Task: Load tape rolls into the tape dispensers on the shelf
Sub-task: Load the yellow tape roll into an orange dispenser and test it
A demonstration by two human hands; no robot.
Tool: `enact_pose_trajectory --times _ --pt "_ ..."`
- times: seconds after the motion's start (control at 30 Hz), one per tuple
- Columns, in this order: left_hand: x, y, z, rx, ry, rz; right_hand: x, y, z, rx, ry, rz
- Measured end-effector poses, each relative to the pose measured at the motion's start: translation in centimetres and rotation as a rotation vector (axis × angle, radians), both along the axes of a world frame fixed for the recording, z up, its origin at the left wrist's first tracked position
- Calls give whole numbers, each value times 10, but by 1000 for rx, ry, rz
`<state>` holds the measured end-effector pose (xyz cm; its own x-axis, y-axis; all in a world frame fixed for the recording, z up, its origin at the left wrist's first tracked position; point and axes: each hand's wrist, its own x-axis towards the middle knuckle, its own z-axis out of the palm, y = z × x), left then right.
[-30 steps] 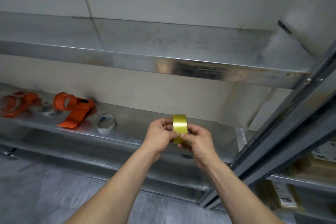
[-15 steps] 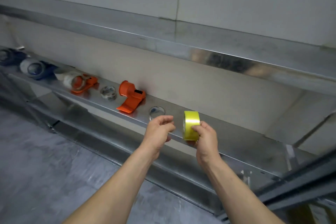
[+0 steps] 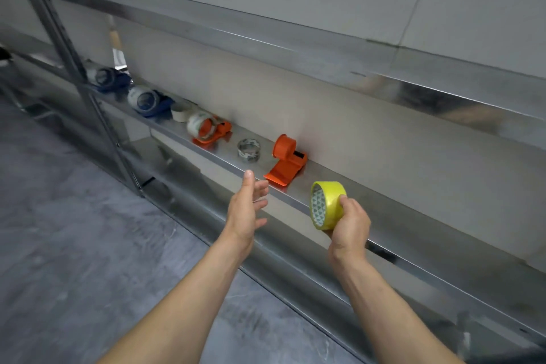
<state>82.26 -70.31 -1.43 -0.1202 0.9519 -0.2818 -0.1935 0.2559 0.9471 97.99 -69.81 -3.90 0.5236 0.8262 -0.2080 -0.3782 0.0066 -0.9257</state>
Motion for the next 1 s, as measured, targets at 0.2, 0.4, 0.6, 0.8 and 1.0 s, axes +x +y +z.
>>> enact_pose_trajectory --times 0.2,0.4,0.6,0.8,1.0 --pt "-27 21 3 -1 -5 39 -25 30 0 -14 -42 -12" --pt "-37 64 6 -2 27 58 -29 78 -2 -25 -91 -45" --pt "-33 123 6 -7 71 45 -23 132 -4 -30 -170 -90" --pt "-20 179 4 -36 92 29 -15 173 0 -73 -178 -96" --pt "-10 216 -7 -104 73 -20 -13 193 -6 -128 -205 -89"
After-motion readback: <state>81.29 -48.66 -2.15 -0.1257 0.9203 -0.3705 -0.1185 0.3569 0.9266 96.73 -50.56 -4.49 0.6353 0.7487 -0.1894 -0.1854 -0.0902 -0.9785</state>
